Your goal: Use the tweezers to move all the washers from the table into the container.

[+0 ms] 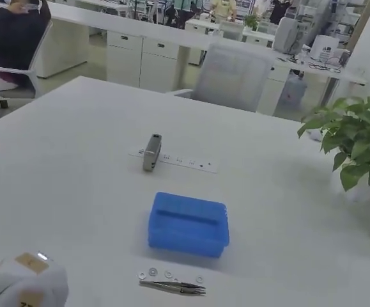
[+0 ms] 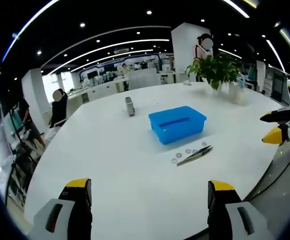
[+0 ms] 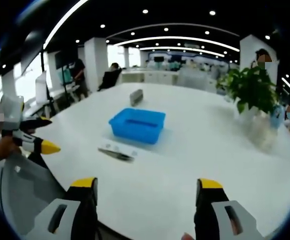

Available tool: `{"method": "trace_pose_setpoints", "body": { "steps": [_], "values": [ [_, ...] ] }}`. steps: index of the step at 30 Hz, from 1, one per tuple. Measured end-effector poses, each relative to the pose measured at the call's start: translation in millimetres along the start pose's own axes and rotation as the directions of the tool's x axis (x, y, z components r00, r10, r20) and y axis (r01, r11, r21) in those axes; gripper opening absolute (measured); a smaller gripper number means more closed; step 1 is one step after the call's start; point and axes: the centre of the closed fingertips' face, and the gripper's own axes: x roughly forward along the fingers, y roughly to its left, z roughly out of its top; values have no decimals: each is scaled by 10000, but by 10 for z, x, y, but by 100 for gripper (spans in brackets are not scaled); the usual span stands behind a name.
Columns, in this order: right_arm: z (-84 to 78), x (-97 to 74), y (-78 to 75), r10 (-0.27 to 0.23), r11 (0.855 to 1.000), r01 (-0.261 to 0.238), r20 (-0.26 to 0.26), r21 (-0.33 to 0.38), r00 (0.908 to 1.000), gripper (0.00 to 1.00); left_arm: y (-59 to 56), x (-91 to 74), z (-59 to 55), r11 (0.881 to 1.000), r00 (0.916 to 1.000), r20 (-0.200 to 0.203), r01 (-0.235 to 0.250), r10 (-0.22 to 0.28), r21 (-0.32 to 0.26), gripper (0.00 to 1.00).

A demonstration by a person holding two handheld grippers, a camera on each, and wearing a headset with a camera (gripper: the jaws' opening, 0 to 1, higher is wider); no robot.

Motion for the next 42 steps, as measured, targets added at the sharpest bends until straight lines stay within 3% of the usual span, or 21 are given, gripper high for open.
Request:
{"method": "trace_pose_setpoints", "body": {
  "steps": [5,10,13,16,19,25,33,35,36,37,40,41,42],
  "values": [
    [-2,-2,-20,-13,10000,13,10,44,10000,79,-19,-9,7,9998,9998,-31,189,-189,-50,99],
    [67,-14,-82,-19,9987,9,194,518,9998,78,-62,-39,40,9977,9980,-23,631,-632,-258,93],
    [135,1,-99,8,9982,-28,338,599,9994,78,-125,-22,25,9946,9942,-321,1016,-1022,-200,92],
    [167,41,-83,49,9990,-63,332,440,9994,77,-163,-9,76,9925,9921,-304,1214,-1217,-119,90],
    [139,91,-73,88,9992,-97,228,384,9997,77,-211,50,111,9879,9871,-392,1553,-1551,2,89],
    [67,156,-34,230,9991,-227,-94,364,9997,77,-267,185,161,9722,9730,-569,2268,-2236,579,76],
    [45,218,-105,228,9978,-205,-359,627,9991,77,-352,404,269,9257,9360,-826,3509,-3422,1411,40],
    [24,232,-122,214,9972,-182,-434,729,9988,76,-409,463,283,8957,9163,-1016,4003,-3875,1936,34],
    [17,235,-126,211,9969,-176,-463,761,9987,76,-412,496,285,8910,9145,-1104,4041,-3892,2069,31],
    [11,237,-127,211,9968,-172,-493,783,9986,76,-443,542,295,8744,9063,-1191,4226,-4056,2382,29],
    [-7,245,-124,222,9964,-174,-572,831,9981,76,-503,615,289,8446,8875,-1480,4608,-4364,2725,26],
    [-18,252,-120,240,9963,-188,-620,844,9978,76,-540,658,288,8302,8764,-1579,4815,-4549,2809,24],
    [-25,256,-112,253,9962,-197,-649,845,9976,76,-548,696,279,8285,8736,-1677,4865,-4568,2774,22]
  ]
}}
